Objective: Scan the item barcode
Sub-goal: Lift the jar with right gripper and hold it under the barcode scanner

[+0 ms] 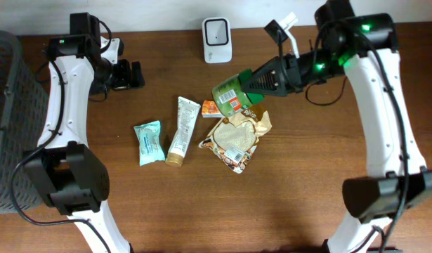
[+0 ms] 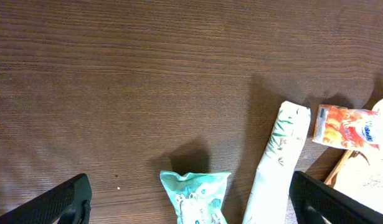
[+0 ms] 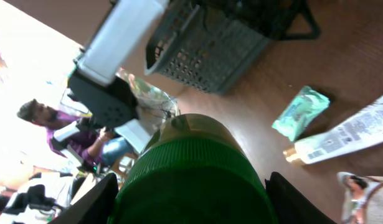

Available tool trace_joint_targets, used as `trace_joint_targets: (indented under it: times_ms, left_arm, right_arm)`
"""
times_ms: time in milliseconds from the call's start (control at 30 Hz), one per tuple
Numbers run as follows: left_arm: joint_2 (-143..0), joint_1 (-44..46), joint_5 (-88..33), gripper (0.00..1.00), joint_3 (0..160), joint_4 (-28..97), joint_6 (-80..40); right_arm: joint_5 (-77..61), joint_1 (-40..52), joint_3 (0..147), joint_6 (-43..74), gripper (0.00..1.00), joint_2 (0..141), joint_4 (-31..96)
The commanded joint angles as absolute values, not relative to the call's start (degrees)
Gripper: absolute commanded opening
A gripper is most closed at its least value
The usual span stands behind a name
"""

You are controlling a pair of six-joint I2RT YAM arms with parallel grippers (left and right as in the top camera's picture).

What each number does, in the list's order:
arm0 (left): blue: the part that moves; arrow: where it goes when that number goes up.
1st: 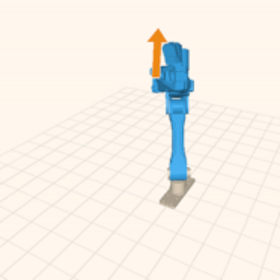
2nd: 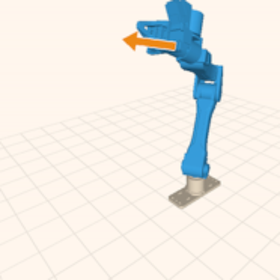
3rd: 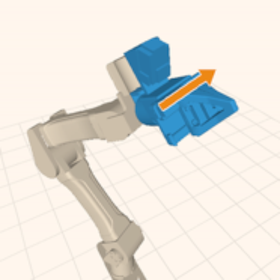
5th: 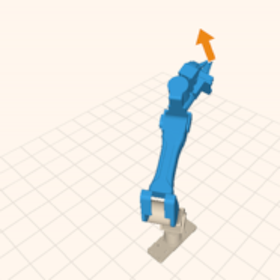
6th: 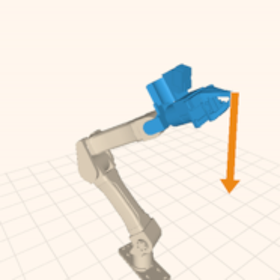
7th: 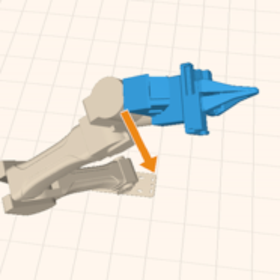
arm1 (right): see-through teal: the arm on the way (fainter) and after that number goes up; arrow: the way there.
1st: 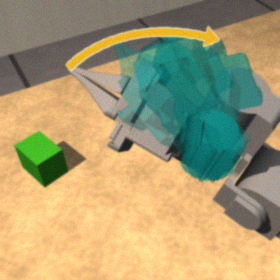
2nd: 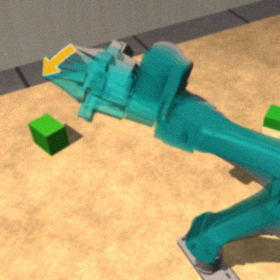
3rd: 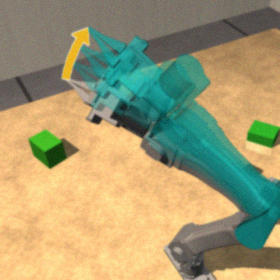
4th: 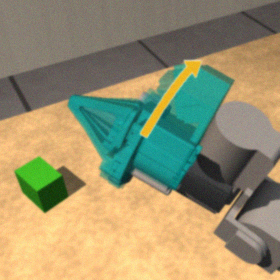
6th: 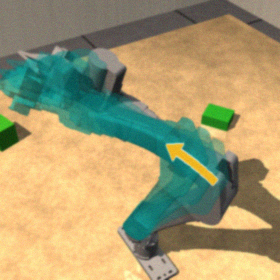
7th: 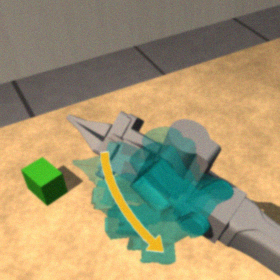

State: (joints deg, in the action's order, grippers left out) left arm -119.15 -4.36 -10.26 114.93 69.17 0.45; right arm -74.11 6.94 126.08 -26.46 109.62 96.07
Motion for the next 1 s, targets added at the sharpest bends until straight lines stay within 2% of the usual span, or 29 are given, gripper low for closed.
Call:
trace_joint_targets:
  times_ms: [0,67,333,533,633,767,967]
  left_arm:
    - [-117.73,-4.56,-10.22,0.99,114.45,69.06,1.34]
    - [-117.73,-4.56,-10.22,0.99,114.45,69.08,1.34]
    - [-117.73,-4.56,-10.22,0.99,114.45,69.08,1.34]
    - [-117.73,-4.56,-10.22,0.99,114.45,69.08,1.34]
    - [-117.73,-4.56,-10.22,0.99,114.45,69.08,1.34]
    - [-117.73,-4.56,-10.22,0.99,114.45,69.08,1.34]
    - [-117.73,-4.56,-10.22,0.99,114.45,69.08,1.34]
  right_arm:
    - [-71.42,7.05,127.98,-11.09,0.44,106.69,89.36]
    - [-67.09,7.49,127.96,-4.25,0.44,106.78,84.44]
    - [-64.42,9.06,127.96,22.39,0.43,110.06,50.76]
    - [-64.82,9.1,127.96,29.28,0.44,117.45,36.82]
    - [-61.14,9.1,127.96,29.02,0.44,120.79,34.2]
    - [-46.26,9.82,127.94,22.26,0.44,123.2,35.05]
    - [-8.97,16.12,127.94,4.4,0.43,123.63,33.67]
